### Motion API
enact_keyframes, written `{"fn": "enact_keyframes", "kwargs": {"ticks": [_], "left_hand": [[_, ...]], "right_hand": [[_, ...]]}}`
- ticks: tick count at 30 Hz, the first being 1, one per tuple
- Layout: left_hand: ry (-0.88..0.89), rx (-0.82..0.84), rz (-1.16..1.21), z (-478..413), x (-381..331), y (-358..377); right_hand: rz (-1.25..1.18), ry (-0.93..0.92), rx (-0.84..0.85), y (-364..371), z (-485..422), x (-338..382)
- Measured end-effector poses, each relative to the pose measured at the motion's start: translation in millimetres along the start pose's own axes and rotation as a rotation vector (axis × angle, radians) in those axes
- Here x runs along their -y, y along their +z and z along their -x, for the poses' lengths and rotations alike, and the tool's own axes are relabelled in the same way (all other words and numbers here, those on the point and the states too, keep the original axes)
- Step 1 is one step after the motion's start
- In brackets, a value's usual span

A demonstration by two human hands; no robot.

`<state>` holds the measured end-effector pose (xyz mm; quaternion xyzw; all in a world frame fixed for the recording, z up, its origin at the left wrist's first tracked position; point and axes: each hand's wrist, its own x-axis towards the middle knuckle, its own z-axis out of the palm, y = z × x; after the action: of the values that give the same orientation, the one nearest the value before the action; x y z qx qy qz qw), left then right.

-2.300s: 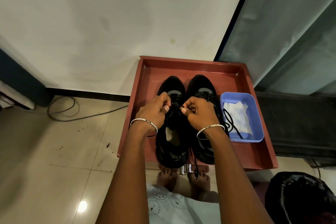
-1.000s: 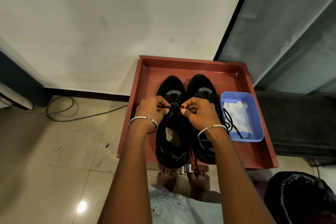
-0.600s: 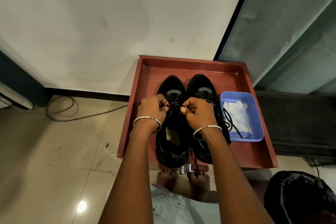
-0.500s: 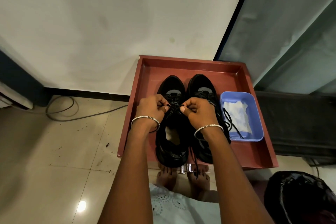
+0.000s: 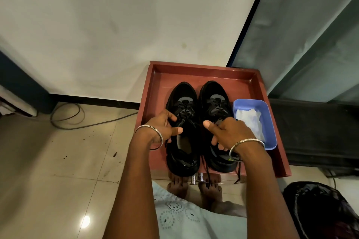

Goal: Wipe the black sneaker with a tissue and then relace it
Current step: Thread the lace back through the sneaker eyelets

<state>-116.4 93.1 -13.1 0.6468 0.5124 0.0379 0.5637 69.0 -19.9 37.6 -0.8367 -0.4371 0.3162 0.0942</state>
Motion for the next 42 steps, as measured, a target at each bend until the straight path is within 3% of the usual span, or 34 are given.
{"fn": "enact_keyframes", "kwargs": {"ticks": [2, 5, 9, 12, 17, 21, 30, 35, 39, 42], "left_hand": [[0.034, -0.070, -0.058, 5.2, -1.9, 7.7], [0.073, -0.214, -0.083, 21.6, -3.8, 19.1], [0.056, -0.297, -0.125, 34.4, -10.2, 33.8], [0.076, -0.346, -0.184, 42.1, -19.4, 45.6], [0.030, -0.411, -0.254, 49.1, -20.5, 57.3], [0.008, -0.415, -0.296, 47.8, -20.5, 59.8], [-0.003, -0.386, -0.305, 40.1, -11.7, 57.5], [-0.004, -0.378, -0.316, 37.7, -13.0, 56.3], [0.077, -0.353, -0.086, 42.7, -3.4, 53.3], [-0.002, -0.428, 0.030, 54.1, 3.0, 44.5]], "right_hand": [[-0.068, 0.047, 0.021, -11.3, 6.9, -8.6], [-0.363, 0.079, 0.002, -29.4, 23.3, -19.5], [-0.855, -0.029, -0.042, -49.3, 49.2, -6.2], [-1.051, -0.126, -0.032, -64.7, 64.8, 18.2], [-1.081, -0.187, -0.120, -115.6, 77.0, 72.4], [-1.238, -0.252, -0.082, -149.2, 90.6, 99.6], [-1.421, -0.343, -0.064, -153.8, 95.8, 122.2], [-1.281, -0.420, -0.068, -146.7, 91.0, 121.1], [-1.256, -0.430, -0.108, -140.2, 99.5, 109.7], [-1.205, -0.401, -0.149, -123.8, 110.6, 96.2]]}}
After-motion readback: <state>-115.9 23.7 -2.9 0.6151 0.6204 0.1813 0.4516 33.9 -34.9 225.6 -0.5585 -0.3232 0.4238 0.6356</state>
